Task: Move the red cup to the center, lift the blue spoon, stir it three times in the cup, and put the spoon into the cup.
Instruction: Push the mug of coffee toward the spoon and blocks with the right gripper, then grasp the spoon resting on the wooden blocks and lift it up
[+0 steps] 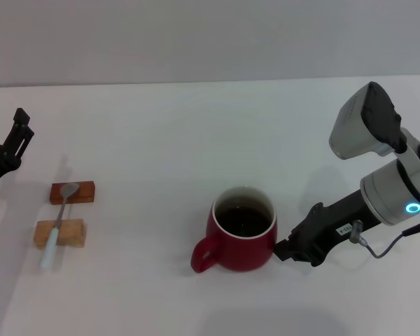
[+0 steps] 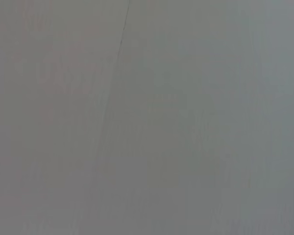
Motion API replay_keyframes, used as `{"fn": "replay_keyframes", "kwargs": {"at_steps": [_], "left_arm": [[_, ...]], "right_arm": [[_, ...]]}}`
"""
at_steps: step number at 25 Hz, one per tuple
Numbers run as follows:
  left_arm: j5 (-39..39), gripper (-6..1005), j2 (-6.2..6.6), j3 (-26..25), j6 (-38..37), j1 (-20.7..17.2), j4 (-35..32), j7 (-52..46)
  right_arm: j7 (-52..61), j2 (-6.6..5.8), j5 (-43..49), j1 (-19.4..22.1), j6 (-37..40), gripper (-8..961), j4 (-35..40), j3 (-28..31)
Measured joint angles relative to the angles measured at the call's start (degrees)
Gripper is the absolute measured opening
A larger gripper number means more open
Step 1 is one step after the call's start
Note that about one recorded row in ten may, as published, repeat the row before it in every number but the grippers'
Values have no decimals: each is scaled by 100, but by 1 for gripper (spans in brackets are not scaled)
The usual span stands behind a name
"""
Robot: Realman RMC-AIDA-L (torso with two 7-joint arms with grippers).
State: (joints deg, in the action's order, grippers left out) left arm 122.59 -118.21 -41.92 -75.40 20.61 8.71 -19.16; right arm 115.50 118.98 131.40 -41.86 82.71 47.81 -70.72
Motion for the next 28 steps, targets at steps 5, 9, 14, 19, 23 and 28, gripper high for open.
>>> {"fn": "replay_keyframes", "kwargs": {"at_steps": [5,9,14,19,23,28], "left_arm": [[9,859,0,0,0,-3,10,0],[19,859,0,0,-3,-4,16,-1],[5,859,0,0,-11,-12,-4,-26],[-1,860,0,0,-11,-13,-22,-36],[-1,859,0,0,-10,-8,-23,-37],[1,860,6,0,-14,-5,-10,-37]], "right_arm": [[-43,2,-56,-20,-41,-1,-26,-25],[-54,3,-108,-16,-71,-1,-27,-93],[-54,-13,-110,155,10,-1,25,-93],[-54,-22,-110,444,105,-1,292,-29],[-27,-40,-95,787,176,0,690,105],[-15,-76,-38,1251,258,0,1317,836]]}}
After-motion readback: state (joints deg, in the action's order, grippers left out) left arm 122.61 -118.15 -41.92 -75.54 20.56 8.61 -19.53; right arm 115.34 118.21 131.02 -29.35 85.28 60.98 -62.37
